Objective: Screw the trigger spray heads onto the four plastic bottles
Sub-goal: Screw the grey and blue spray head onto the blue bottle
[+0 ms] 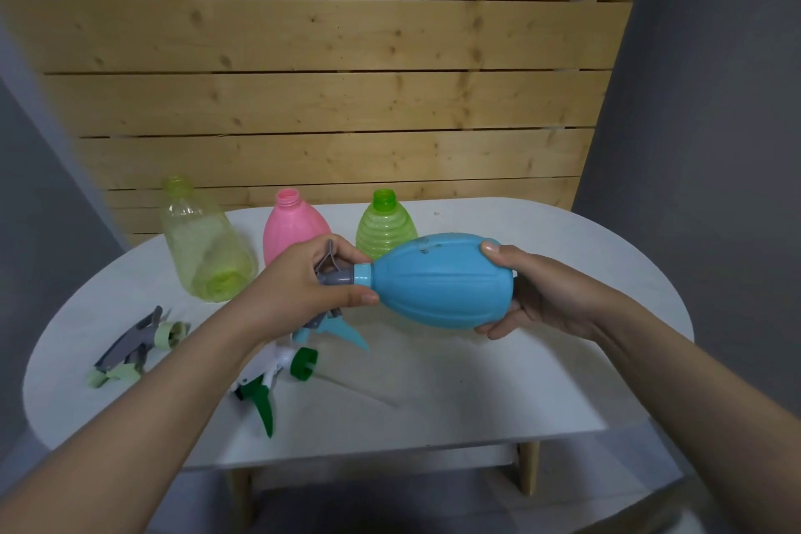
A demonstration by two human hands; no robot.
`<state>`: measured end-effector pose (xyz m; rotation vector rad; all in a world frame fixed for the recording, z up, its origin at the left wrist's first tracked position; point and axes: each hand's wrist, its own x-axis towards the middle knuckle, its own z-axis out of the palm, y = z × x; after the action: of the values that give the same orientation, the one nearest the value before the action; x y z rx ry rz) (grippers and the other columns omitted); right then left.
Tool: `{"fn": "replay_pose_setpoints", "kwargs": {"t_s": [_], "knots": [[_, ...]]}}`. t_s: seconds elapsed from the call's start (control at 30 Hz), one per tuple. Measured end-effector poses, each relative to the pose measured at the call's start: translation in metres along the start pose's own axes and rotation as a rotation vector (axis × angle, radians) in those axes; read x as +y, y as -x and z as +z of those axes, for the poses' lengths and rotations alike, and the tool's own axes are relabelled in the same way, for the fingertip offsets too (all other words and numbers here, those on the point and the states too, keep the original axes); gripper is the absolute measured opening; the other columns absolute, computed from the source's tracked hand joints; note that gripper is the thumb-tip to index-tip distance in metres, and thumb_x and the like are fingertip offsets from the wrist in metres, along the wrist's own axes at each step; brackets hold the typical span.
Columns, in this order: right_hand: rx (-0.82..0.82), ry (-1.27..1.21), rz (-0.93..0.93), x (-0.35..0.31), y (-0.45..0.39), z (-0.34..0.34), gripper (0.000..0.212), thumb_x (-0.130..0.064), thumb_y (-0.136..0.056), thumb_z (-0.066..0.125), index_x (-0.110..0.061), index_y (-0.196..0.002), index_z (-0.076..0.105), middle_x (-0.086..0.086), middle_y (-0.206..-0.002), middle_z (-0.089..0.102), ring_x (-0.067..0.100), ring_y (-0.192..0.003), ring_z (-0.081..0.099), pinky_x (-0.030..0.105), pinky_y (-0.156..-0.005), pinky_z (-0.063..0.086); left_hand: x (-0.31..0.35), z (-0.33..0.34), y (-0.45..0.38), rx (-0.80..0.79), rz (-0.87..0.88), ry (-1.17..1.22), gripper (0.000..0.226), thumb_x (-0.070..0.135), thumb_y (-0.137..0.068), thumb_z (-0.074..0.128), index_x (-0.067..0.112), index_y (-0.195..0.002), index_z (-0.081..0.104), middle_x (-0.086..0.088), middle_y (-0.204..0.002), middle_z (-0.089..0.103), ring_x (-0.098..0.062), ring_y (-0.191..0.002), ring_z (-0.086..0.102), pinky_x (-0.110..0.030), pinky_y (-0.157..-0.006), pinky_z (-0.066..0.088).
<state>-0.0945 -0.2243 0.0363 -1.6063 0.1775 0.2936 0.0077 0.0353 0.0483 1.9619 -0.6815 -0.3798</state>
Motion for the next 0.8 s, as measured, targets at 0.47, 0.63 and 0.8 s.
{"fn": "replay_pose_setpoints", "kwargs": {"t_s": [0.47,0.63,0.8], "knots": [[0.125,0.751,-0.2,0.001,0.004,0.018,0.074,-0.046,-0.055,0.083,-0.044,-0.118,0.046,-0.017,-0.112,0.058,0.004,-0.099,0.057,0.023,-0.08,0.051,0.004,0.016,-0.015,-0.067,0.103,0.057,0.054,0.044,-0.043,0.082,0.029,-0.093,0.069,0.012,-0.083,0.072,0.003,-0.074,0.064,-0.016,-0.066,0.053],[0.248,0.39,-0.192,0.002,0.0,-0.012,0.075,-0.037,-0.054,0.082,-0.041,-0.118,0.043,-0.006,-0.113,0.057,0.013,-0.098,0.062,0.03,-0.077,0.056,0.003,0.016,-0.025,0.055,0.092,0.274,0.055,0.041,-0.06,0.073,0.025,-0.112,0.061,0.006,-0.11,0.069,-0.009,-0.099,0.067,-0.026,-0.085,0.052],[0.413,0.061,-0.201,0.019,-0.025,-0.031,0.079,-0.03,-0.06,0.084,-0.036,-0.125,0.039,0.002,-0.121,0.052,0.019,-0.102,0.061,0.031,-0.075,0.054,-0.006,0.028,-0.031,0.071,0.039,0.199,0.02,0.03,-0.082,0.065,0.034,-0.1,0.058,0.006,-0.103,0.064,-0.012,-0.093,0.066,-0.026,-0.076,0.054]]}}
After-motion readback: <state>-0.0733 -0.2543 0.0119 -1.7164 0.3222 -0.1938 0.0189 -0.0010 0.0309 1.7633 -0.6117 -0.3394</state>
